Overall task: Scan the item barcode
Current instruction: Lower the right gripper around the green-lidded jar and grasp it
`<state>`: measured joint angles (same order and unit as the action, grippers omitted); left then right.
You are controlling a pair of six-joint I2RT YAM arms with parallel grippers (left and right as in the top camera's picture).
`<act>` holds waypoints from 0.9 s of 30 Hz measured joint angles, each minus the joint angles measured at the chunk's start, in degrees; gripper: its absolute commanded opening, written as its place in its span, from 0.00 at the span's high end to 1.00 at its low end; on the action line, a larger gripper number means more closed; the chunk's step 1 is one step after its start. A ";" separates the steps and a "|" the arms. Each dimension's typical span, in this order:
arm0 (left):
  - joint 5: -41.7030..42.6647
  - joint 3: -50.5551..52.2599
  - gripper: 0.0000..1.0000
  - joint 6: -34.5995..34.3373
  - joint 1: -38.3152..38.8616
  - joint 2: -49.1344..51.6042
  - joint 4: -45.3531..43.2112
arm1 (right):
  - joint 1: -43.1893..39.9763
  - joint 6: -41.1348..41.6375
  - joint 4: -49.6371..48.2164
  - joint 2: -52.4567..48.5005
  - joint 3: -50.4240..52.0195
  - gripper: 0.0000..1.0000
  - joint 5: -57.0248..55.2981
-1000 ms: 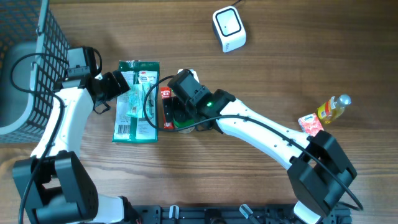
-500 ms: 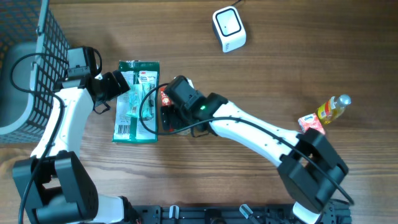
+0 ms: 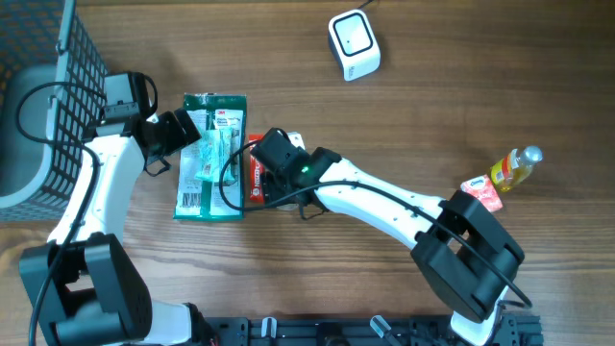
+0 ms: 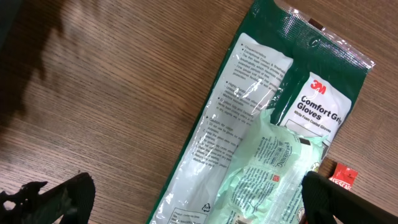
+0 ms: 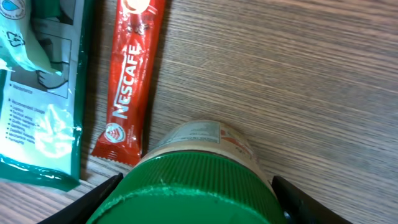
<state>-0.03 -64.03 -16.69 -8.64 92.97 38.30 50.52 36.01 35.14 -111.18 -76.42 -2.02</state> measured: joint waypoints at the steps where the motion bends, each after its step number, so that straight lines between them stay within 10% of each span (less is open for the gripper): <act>1: 0.00 0.00 0.00 0.00 0.00 0.00 0.00 | -0.04 -0.02 0.48 0.24 0.02 0.27 -0.37; 27: 0.00 0.00 0.00 0.00 0.00 0.00 0.00 | -11.93 -0.04 10.49 3.85 0.17 0.22 -5.99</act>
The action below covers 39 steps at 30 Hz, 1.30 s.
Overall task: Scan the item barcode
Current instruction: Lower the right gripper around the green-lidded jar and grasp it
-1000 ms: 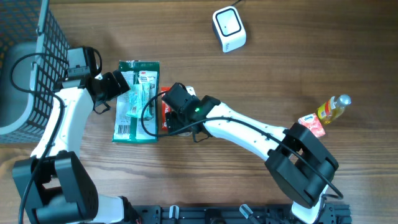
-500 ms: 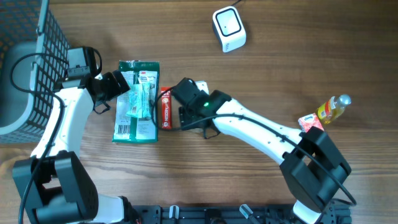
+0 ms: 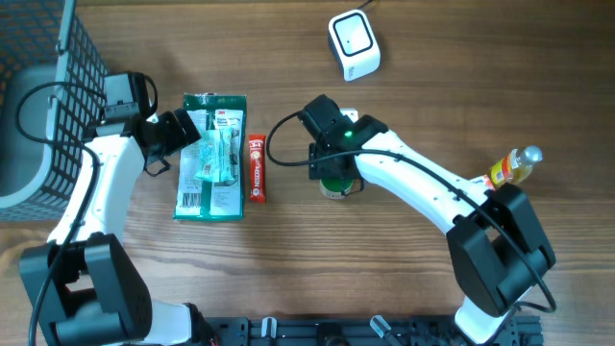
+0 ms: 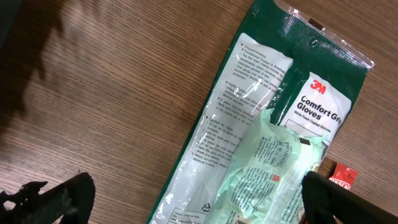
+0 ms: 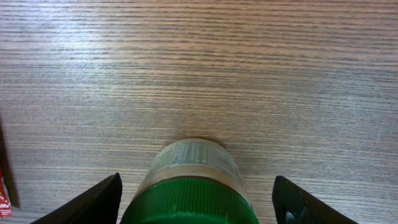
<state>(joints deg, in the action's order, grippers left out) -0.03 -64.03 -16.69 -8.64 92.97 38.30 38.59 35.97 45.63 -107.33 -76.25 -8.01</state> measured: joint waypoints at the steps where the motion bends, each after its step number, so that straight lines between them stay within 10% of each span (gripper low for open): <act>1: 0.00 0.00 0.00 0.02 0.00 0.00 -0.02 | -0.02 0.00 0.00 0.00 0.00 0.22 0.00; 39: 0.00 0.00 0.00 0.00 0.00 0.00 0.00 | -0.02 5.44 8.07 2.69 0.85 0.26 6.84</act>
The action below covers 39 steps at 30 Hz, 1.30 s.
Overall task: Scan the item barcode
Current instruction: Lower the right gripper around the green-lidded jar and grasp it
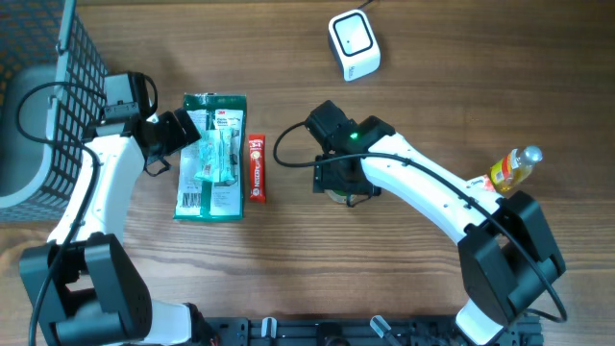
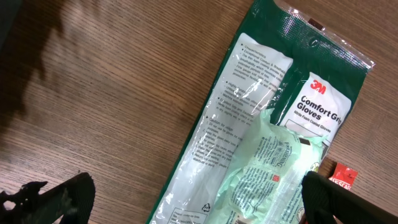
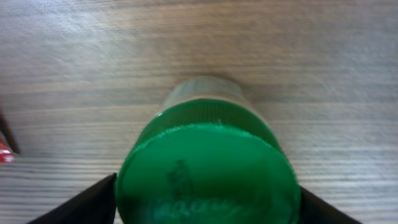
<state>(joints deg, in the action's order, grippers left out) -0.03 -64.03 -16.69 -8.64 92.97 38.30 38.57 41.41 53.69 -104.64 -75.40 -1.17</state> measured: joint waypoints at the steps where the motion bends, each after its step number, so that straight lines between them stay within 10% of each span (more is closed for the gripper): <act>1: 0.00 0.00 0.00 0.00 0.00 0.00 -0.02 | 0.00 0.09 -1.31 0.00 0.00 0.27 0.59; 12: 0.00 0.00 0.00 0.00 0.00 0.00 0.00 | 0.00 -14.56 -8.79 0.00 0.04 0.23 -0.44; 39: 0.00 0.00 0.00 0.00 0.00 0.00 0.00 | 0.00 -8.07 -7.78 -4.13 0.04 0.15 -2.60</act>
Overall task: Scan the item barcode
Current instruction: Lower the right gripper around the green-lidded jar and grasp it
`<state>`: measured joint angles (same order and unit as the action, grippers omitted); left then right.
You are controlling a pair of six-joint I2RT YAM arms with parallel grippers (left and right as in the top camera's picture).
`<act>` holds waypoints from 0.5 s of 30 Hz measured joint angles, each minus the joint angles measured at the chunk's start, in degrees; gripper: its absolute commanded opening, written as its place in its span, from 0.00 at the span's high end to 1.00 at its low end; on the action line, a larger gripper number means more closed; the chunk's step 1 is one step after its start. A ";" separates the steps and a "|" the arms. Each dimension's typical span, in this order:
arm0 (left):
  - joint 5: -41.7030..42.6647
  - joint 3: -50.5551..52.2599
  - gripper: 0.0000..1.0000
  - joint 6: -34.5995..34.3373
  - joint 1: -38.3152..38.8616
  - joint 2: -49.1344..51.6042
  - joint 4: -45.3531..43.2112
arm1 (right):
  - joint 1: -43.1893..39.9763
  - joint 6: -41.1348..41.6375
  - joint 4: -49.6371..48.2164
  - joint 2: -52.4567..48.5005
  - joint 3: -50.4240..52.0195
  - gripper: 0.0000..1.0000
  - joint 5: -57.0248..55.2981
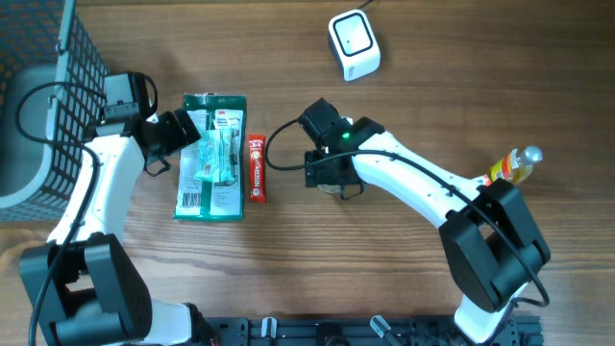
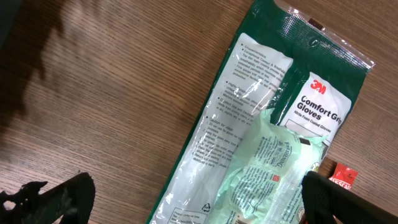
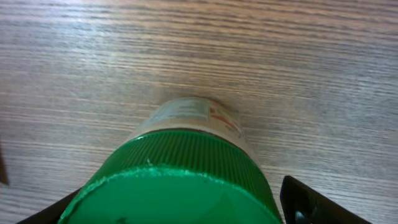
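A jar with a green ribbed lid (image 3: pixel 180 180) and a pale label fills the right wrist view. My right gripper (image 3: pixel 180 196) is shut on it, one finger (image 3: pixel 308 202) at the lid's right edge and the other hidden behind the lid at the left. From overhead the right gripper (image 1: pixel 328 175) covers almost all of the jar at mid-table. The white scanner (image 1: pixel 354 44) sits at the far middle. My left gripper (image 2: pixel 194 186) stays open above the green 3M gloves pack (image 2: pixel 255 130).
A red Nescafe stick (image 1: pixel 257 168) lies just right of the gloves pack (image 1: pixel 211 159). A dark wire basket (image 1: pixel 38 67) stands at the far left. A small yellow bottle (image 1: pixel 514 165) and a pink packet lie at the right.
My right gripper and the jar have shifted slightly left and toward the far side. The wrist view then looked straight down on the lid and now shows its ribbed side and label. The left arm is unchanged.
First my right gripper held the jar right beside the Nescafe stick and gloves pack. Then gripper and jar stood at mid-table, away from the stick. Then they were a little nearer the front, and now slightly back left. The left gripper hovered open throughout.
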<state>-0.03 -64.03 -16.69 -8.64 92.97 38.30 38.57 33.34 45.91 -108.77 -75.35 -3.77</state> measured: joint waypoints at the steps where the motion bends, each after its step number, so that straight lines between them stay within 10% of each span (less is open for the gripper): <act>1: 0.00 0.00 0.00 0.00 0.00 0.00 0.00 | 0.00 -0.22 0.22 0.00 0.00 0.15 -0.37; 15: 0.00 0.00 0.00 0.00 0.00 0.00 0.00 | -0.70 -1.22 3.30 0.00 -1.62 0.14 0.55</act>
<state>-0.03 -64.03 -16.69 -8.64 92.97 38.30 37.87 32.12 49.21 -108.77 -76.97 -3.22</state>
